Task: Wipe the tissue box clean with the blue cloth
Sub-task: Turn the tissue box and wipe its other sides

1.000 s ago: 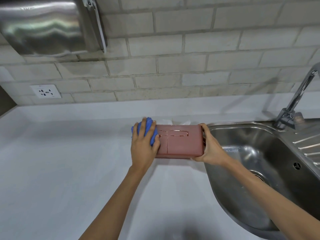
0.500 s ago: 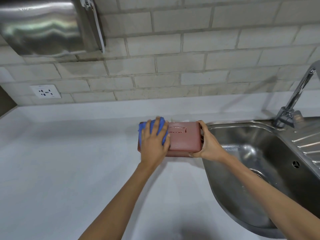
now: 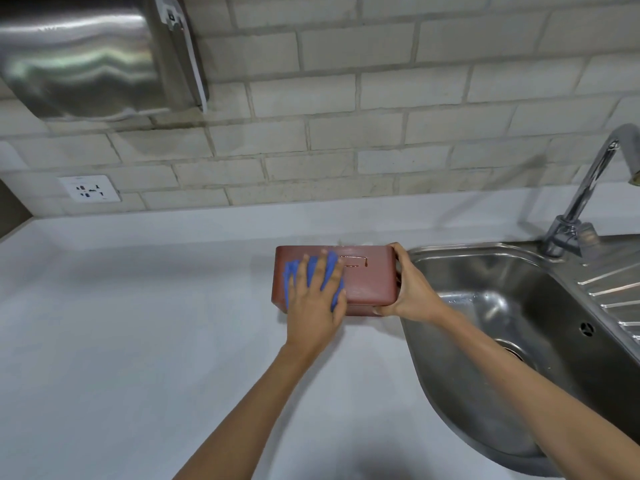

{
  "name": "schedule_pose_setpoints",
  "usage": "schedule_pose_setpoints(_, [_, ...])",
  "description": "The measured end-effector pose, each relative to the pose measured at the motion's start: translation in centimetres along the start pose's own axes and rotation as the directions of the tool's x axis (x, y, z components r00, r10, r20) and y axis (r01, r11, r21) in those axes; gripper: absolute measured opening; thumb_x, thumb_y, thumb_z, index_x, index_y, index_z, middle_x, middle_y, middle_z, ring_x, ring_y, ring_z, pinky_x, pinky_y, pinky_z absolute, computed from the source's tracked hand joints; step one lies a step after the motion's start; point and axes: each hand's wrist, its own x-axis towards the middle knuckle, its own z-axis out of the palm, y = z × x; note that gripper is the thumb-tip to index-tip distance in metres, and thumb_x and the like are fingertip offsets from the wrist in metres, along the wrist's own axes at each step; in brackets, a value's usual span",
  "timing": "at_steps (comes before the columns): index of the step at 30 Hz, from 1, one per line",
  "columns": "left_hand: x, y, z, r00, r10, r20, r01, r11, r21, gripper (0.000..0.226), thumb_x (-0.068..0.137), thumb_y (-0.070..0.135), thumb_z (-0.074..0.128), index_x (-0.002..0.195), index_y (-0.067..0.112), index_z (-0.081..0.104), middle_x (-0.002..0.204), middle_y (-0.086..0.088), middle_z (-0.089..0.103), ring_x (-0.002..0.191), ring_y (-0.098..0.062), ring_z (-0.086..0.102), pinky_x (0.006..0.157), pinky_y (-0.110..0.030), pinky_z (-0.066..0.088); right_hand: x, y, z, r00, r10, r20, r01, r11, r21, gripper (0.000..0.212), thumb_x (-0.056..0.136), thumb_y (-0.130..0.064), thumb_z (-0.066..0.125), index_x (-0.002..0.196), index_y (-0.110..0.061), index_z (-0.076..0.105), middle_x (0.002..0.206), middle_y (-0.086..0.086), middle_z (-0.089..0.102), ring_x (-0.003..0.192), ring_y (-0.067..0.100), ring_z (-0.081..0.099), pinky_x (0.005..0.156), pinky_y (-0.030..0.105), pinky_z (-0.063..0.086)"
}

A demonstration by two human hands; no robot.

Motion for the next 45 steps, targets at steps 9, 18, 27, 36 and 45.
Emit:
schedule_pose_setpoints(9, [1.7, -2.0, -0.8, 0.982, -0.190, -0.019, 0.189, 0.980, -0.066, 0.044, 0.091, 0.024, 0.047, 0.131, 0.008, 0.056, 0.140, -0.017, 0.051, 0.130, -0.043, 0.044, 0.110, -0.052, 0.033, 0.0, -0.1, 0.5, 1.000, -0.010, 0.007, 0.010, 1.000, 0.010, 0.103, 0.040, -0.020, 0.088, 0.113, -0.057, 0.025, 0.106, -0.012, 0.055, 0.091, 0.012, 0.061, 0.071, 0.017, 0.055])
schedule_pose_setpoints(18, [-1.6, -1.7, -0.3, 0.984, 0.174, 0.049, -0.177, 0.981, 0.074, 0.047, 0.086, 0.032, 0.044, 0.126, 0.014, 0.061, 0.132, -0.012, 0.060, 0.121, -0.038, 0.055, 0.094, -0.053, 0.049, -0.3, -0.3, 0.3, 1.000, 0.015, 0.013, -0.016, 1.000, 0.026, 0.107, 0.039, -0.021, 0.088, 0.112, -0.064, 0.022, 0.112, -0.017, 0.053, 0.090, -0.005, 0.061, 0.068, 0.012, 0.052])
schedule_pose_setpoints(27, [1.2, 3.3, 0.8, 0.996, 0.087, 0.007, -0.087, 0.996, 0.030, 0.044, 0.085, 0.027, 0.049, 0.125, 0.012, 0.062, 0.133, -0.011, 0.060, 0.123, -0.037, 0.054, 0.099, -0.057, 0.044, -0.3, -0.5, 0.7, 0.999, 0.027, 0.023, -0.028, 0.996, 0.083, 0.118, 0.041, -0.019, 0.091, 0.136, -0.031, 0.020, 0.120, -0.021, 0.047, 0.095, -0.009, 0.059, 0.071, 0.009, 0.051])
schedule_pose_setpoints(36, [1.6, 0.6, -0.2, 0.997, -0.077, -0.023, 0.076, 0.997, -0.028, 0.042, 0.089, 0.023, 0.050, 0.127, 0.010, 0.060, 0.137, -0.015, 0.055, 0.126, -0.041, 0.050, 0.106, -0.056, 0.036, -0.5, -0.5, 1.2, 1.000, 0.002, 0.016, -0.003, 0.998, 0.064, 0.101, 0.046, -0.013, 0.087, 0.129, -0.020, 0.030, 0.119, 0.002, 0.053, 0.101, 0.013, 0.060, 0.083, 0.022, 0.055])
schedule_pose_setpoints(45, [-0.9, 0.4, 0.5, 0.984, 0.172, 0.040, -0.172, 0.985, 0.014, 0.046, 0.087, 0.031, 0.043, 0.127, 0.016, 0.060, 0.135, -0.010, 0.058, 0.123, -0.037, 0.054, 0.096, -0.052, 0.049, -0.3, -0.1, 1.2, 1.000, -0.004, 0.002, 0.003, 0.995, 0.095, 0.103, 0.043, -0.017, 0.090, 0.125, -0.039, 0.031, 0.121, -0.007, 0.053, 0.106, 0.004, 0.059, 0.086, 0.016, 0.052])
